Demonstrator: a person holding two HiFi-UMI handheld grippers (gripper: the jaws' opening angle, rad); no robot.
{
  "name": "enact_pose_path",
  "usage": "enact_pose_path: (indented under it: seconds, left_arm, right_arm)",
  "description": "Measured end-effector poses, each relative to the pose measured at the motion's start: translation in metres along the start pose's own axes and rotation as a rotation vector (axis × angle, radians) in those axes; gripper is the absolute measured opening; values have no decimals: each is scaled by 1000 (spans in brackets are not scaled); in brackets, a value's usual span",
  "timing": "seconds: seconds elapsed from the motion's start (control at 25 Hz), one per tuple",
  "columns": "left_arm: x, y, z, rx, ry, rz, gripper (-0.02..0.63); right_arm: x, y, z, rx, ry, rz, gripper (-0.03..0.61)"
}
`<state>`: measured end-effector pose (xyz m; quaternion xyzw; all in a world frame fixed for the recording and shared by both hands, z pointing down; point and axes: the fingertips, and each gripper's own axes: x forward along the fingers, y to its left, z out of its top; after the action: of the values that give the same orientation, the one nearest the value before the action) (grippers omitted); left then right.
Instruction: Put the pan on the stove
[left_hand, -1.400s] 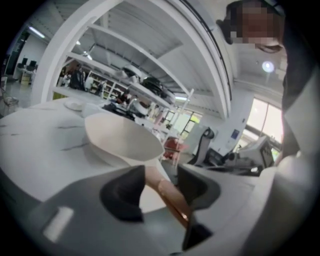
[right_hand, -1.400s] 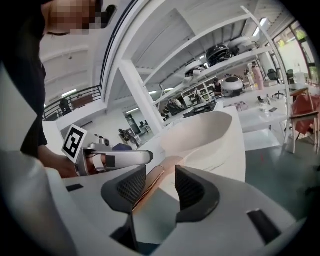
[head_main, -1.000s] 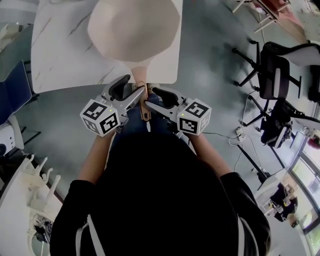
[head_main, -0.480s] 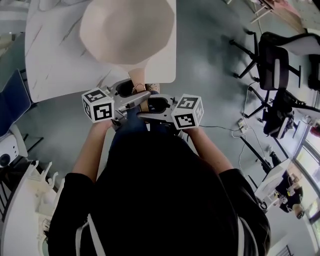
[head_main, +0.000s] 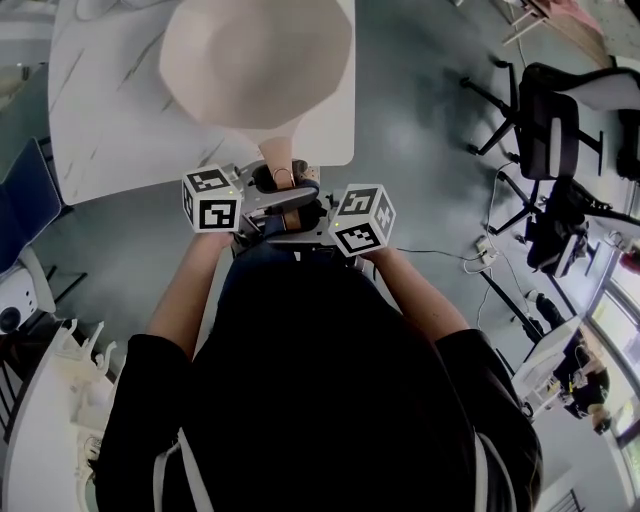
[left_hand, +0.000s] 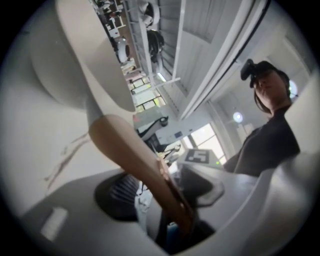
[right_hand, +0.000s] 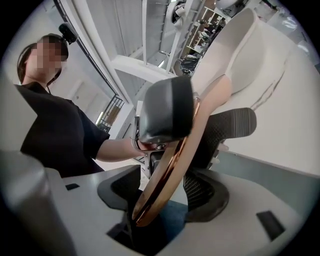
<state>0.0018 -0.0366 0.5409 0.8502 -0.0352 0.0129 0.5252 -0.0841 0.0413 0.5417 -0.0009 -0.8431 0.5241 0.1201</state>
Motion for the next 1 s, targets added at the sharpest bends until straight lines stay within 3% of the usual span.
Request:
enact_pose_path:
  seconds: [0.28, 0.6, 1.0]
  left_arm:
    - [4, -1, 3, 7, -3, -33, 200]
    - [5, -7, 5, 79, -9, -36, 205]
    - [4, -25, 15, 90, -59, -29, 234]
  right_arm:
    - [4, -3, 8, -141, 11, -44, 231]
    - [3, 3, 12, -205, -3, -20, 232]
    - [-3, 23, 24, -208, -37, 15, 232]
